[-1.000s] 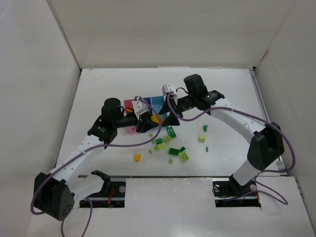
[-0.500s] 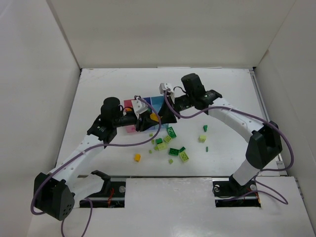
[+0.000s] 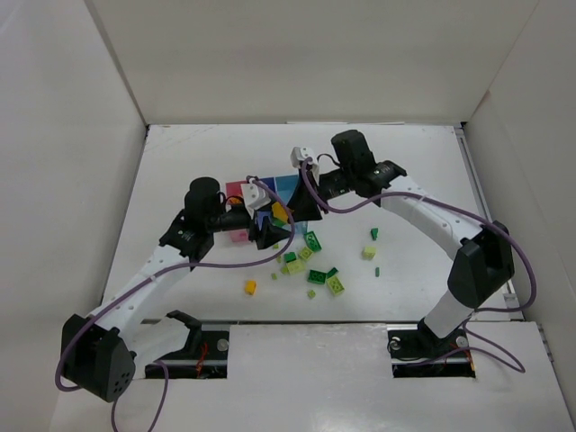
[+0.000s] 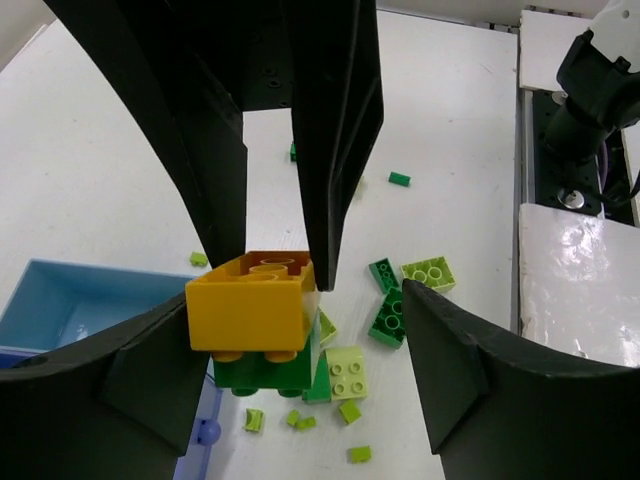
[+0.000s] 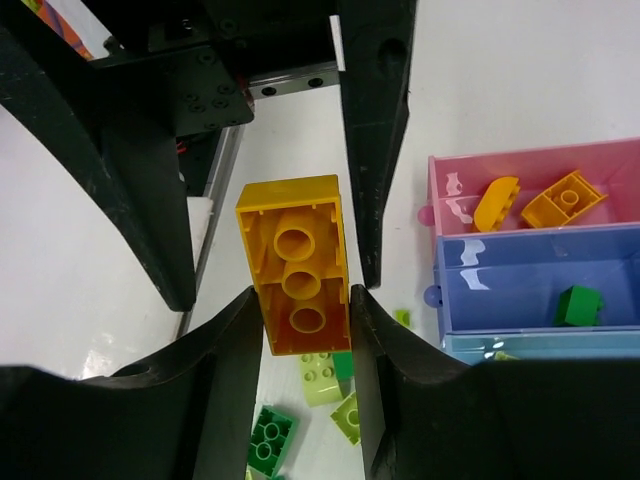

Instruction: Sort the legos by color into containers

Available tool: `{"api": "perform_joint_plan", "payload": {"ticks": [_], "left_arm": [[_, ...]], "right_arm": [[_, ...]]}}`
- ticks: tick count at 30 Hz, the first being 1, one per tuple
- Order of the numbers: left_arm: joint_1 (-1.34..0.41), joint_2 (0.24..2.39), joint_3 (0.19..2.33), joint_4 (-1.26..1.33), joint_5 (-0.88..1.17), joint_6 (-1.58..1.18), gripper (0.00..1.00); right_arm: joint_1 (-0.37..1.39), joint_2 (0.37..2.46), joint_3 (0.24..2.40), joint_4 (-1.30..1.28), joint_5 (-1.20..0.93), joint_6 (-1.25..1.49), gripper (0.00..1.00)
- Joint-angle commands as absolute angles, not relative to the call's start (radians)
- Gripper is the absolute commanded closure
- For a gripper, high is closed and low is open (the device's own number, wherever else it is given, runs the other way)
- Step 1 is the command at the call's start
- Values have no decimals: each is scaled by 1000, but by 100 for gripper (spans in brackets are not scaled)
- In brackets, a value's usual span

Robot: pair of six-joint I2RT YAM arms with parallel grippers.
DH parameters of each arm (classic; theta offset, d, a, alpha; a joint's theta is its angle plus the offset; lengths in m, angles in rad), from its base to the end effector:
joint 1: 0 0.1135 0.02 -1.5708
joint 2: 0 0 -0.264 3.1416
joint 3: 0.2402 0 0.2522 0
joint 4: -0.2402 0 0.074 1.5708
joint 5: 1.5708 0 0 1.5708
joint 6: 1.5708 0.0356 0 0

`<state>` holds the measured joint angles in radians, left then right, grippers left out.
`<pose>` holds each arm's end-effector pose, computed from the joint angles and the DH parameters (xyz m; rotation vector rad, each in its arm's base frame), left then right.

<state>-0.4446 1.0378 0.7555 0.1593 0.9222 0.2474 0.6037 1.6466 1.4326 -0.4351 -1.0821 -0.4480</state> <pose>0.1978 -0.1257 0.3185 1.1911 1.2536 -0.9206 0.2821 0.2327 0.3285 -1.5156 1.4262 1.2717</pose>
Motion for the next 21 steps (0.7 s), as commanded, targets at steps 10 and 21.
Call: {"api": "perform_joint_plan", "payload": {"ticks": [10,21], "left_arm": [[-448,983,761,229,942,229,56],[-448,1022,778,204,974,220,78]], "right_arm": [[558,1632,1479,-419,-1152,-460,100],[490,1573,1456,-358,-1059,-343,100]]}}
